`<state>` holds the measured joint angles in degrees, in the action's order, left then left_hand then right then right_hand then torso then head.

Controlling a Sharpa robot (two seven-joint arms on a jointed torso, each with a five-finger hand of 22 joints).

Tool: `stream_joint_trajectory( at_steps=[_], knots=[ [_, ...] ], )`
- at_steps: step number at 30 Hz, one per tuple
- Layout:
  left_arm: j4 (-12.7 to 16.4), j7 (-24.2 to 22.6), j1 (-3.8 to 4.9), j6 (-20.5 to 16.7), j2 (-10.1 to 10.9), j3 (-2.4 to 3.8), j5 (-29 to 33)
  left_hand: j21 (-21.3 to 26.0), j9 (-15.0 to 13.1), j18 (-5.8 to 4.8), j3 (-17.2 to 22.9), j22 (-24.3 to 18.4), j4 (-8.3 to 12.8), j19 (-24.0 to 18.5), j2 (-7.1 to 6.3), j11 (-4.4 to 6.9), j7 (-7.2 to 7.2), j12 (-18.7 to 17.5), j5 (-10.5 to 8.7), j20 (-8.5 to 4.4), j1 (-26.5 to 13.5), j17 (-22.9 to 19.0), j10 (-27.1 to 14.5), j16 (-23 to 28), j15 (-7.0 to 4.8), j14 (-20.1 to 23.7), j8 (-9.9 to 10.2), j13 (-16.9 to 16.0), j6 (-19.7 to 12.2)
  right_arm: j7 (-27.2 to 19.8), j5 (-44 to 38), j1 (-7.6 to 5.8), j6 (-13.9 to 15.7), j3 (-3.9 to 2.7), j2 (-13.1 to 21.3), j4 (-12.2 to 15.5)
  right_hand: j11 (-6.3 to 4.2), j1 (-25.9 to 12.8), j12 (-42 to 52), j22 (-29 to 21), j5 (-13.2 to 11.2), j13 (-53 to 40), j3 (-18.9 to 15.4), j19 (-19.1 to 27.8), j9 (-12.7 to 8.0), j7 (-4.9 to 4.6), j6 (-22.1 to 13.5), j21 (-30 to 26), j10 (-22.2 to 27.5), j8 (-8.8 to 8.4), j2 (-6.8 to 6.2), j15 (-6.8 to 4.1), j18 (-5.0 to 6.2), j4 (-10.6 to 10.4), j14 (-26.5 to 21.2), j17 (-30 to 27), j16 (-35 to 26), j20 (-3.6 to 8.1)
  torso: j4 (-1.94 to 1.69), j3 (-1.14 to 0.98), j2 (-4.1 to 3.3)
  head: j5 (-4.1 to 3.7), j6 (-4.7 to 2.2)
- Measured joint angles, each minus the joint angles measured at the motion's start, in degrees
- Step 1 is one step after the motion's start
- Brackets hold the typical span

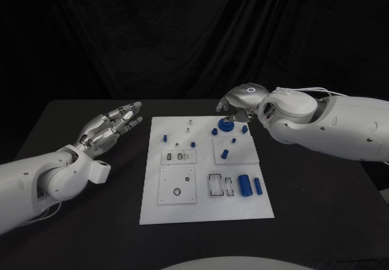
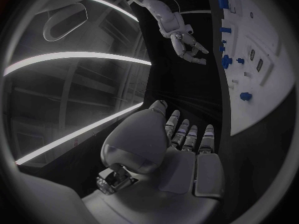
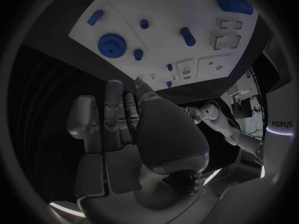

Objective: Assemble the parts on the task board

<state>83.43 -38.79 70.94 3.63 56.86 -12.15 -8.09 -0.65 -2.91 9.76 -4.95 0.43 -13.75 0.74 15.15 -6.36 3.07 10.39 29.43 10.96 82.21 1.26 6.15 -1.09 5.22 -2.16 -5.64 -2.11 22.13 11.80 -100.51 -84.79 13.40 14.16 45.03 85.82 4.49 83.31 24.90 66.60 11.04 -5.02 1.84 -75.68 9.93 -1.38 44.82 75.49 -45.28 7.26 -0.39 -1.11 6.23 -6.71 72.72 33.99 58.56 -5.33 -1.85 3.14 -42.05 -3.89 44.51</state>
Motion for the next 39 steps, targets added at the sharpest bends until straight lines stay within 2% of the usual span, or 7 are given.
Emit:
stream_joint_trajectory(
  at_steps=[13,15,19,22,25,28,39],
  knots=[
    [-0.2,0.0,0.0,0.0,0.1,0.0,0.0,0.0,0.0,0.0,0.0,0.0,0.0,0.0,0.0,-0.4,0.21,0.0,0.0,0.0,0.0,0.0,0.0,0.0,0.0,0.0,0.0,0.0,0.2,0.1,-1.2,2.42,-3.1,0.04,-2.4,-3.2,0.01,0.3,-1.2,1.2,0.7,0.1,0.5,-0.2,0.0,-0.02,-0.4,0.7,0.0,-0.94,-0.29,-0.01,-0.01,0.4,0.0,0.6,0.5,0.2,-0.03,0.04,-0.01,0.4,0.29],
    [-0.3,0.0,0.0,0.0,0.0,0.0,0.0,0.0,0.0,0.0,0.0,0.0,0.0,0.0,0.0,-0.4,0.22,0.0,0.0,0.0,0.0,0.0,0.0,0.0,0.0,0.0,0.0,0.0,0.2,0.0,-1.3,2.76,-3.3,0.04,-2.9,-3.8,0.01,0.3,-1.4,1.3,0.7,0.1,0.6,-0.2,0.0,-0.02,-0.4,0.7,0.0,-0.94,-0.29,-0.01,-0.91,0.3,0.0,0.8,0.5,0.2,0.03,0.03,0.01,0.5,0.29],
    [-0.5,0.0,0.0,0.1,-0.2,0.0,0.0,0.0,0.0,0.0,0.2,0.0,0.2,0.0,0.0,-0.4,0.42,0.0,0.08,0.0,0.0,0.0,0.0,0.0,0.21,0.2,0.0,0.0,0.4,-0.1,-1.4,3.35,-3.3,0.03,-3.8,-4.9,0.01,0.3,-1.6,1.8,1.2,0.1,0.8,-0.4,0.0,-0.02,-0.8,1.0,0.0,-1.27,-0.29,0.08,-0.9,0.5,0.3,1.5,1.2,0.0,0.13,0.02,0.01,0.59,0.41],
    [-0.7,0.0,0.0,0.1,-0.3,0.0,0.0,0.0,0.0,0.0,0.4,0.0,0.4,0.0,0.0,-0.8,0.42,0.3,0.23,0.0,0.0,0.0,0.0,0.0,0.21,0.2,0.0,0.0,0.4,-0.4,-1.5,3.74,-3.3,0.02,-4.6,-5.7,0.31,0.3,-2.0,2.4,2.5,0.1,1.5,-0.4,0.0,-0.02,-0.8,1.3,-0.3,-1.61,-0.29,0.09,-0.9,0.5,0.7,2.4,1.8,0.0,0.18,0.01,0.02,0.63,0.42],
    [-0.9,0.0,0.0,0.2,-0.4,0.0,0.0,0.0,0.0,-0.01,0.6,0.0,0.6,0.0,-0.24,-0.8,0.42,0.3,0.23,0.0,0.2,0.0,0.0,0.0,0.22,0.2,0.0,0.0,0.4,-0.7,-1.5,4.26,-3.3,0.0,-5.3,-6.5,0.42,0.6,-3.2,2.9,6.3,0.3,2.9,-0.4,0.1,-0.02,-0.8,1.6,-1.0,-1.9,-0.6,0.09,-0.89,0.7,0.7,3.3,2.7,0.0,0.19,-0.01,0.03,0.55,0.48],
    [-1.0,0.0,0.0,0.2,-0.4,-0.01,-0.1,0.0,0.0,0.0,0.7,0.0,0.7,0.0,-0.3,-0.8,0.42,0.3,0.23,0.01,0.3,0.0,0.0,0.0,0.42,0.0,0.0,0.0,0.4,-1.0,-1.5,4.91,-3.3,0.0,-6.0,-7.5,0.34,0.6,-3.5,3.2,7.8,0.3,3.5,-0.4,0.2,-0.02,-0.8,1.7,-1.3,-2.07,-0.61,0.09,-0.89,0.8,0.7,3.5,2.7,0.0,0.18,-0.04,0.03,0.47,0.49],
    [-1.7,-0.1,0.0,0.6,-0.7,-0.01,-0.1,0.0,0.0,0.0,1.0,0.0,1.0,0.0,-0.3,-1.0,0.42,0.3,0.45,0.01,0.3,0.0,-0.2,0.0,0.63,0.2,0.0,0.0,0.4,-2.9,-1.6,6.72,-1.4,0.0,-8.9,-11.5,0.66,0.3,-4.3,4.0,8.4,0.4,4.7,-0.8,0.2,-0.02,-0.8,1.9,-1.6,-2.56,-0.91,0.34,-0.87,0.4,0.9,4.3,3.5,0.0,0.14,-0.04,0.07,0.72,0.71]
  ],
)
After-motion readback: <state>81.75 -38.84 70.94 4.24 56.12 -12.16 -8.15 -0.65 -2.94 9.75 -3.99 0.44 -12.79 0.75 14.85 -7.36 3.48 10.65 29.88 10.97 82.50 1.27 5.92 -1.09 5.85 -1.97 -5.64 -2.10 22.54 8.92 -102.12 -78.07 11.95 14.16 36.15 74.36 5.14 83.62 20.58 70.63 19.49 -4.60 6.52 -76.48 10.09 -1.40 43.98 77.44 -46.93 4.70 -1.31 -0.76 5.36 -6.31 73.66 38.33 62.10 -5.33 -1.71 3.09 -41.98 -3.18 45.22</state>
